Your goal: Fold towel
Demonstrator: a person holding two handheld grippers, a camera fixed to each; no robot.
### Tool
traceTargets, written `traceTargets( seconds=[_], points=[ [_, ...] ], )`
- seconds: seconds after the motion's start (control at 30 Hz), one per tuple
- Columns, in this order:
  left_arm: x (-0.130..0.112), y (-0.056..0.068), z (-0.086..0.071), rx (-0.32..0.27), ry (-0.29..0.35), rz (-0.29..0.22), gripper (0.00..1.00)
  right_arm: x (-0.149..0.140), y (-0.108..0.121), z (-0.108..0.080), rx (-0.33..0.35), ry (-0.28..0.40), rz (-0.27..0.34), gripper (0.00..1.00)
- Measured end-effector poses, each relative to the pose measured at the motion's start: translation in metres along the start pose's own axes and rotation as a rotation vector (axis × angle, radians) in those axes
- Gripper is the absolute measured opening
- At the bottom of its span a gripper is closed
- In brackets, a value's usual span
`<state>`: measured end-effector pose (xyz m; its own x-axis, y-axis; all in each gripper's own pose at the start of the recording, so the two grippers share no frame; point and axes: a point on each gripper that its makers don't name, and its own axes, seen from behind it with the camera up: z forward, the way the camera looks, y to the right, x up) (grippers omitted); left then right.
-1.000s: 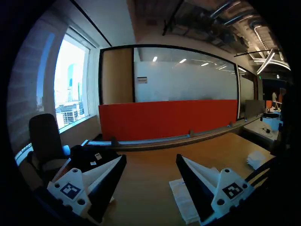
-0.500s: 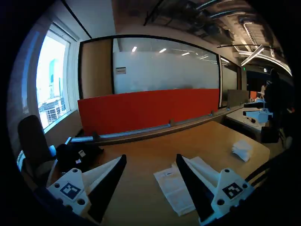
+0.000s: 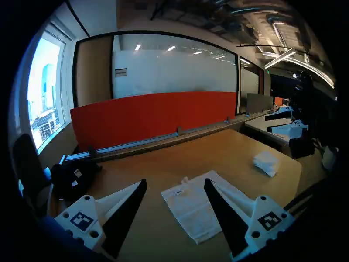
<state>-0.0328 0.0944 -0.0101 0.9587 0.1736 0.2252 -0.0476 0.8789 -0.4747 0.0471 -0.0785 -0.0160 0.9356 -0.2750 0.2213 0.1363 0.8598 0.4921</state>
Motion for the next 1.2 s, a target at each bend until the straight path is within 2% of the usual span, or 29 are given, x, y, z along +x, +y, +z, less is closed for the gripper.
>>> traceTargets(
  seconds=[0.3, 0.67, 1.2],
  points=[
    [-0.022, 0.008, 0.008, -0.038, -0.042, 0.000, 0.98, -0.021, -0.016, 0.005, 0.044, -0.041, -0.030, 1.00],
    [-0.061, 0.022, 0.024, -0.071, -0.092, 0.022, 0.98, -0.054, -0.036, 0.019, 0.084, -0.084, -0.024, 1.00],
    [-0.120, 0.053, 0.047, -0.141, -0.175, 0.061, 0.98, -0.116, -0.064, 0.041, 0.136, -0.159, -0.022, 1.00]
  ],
)
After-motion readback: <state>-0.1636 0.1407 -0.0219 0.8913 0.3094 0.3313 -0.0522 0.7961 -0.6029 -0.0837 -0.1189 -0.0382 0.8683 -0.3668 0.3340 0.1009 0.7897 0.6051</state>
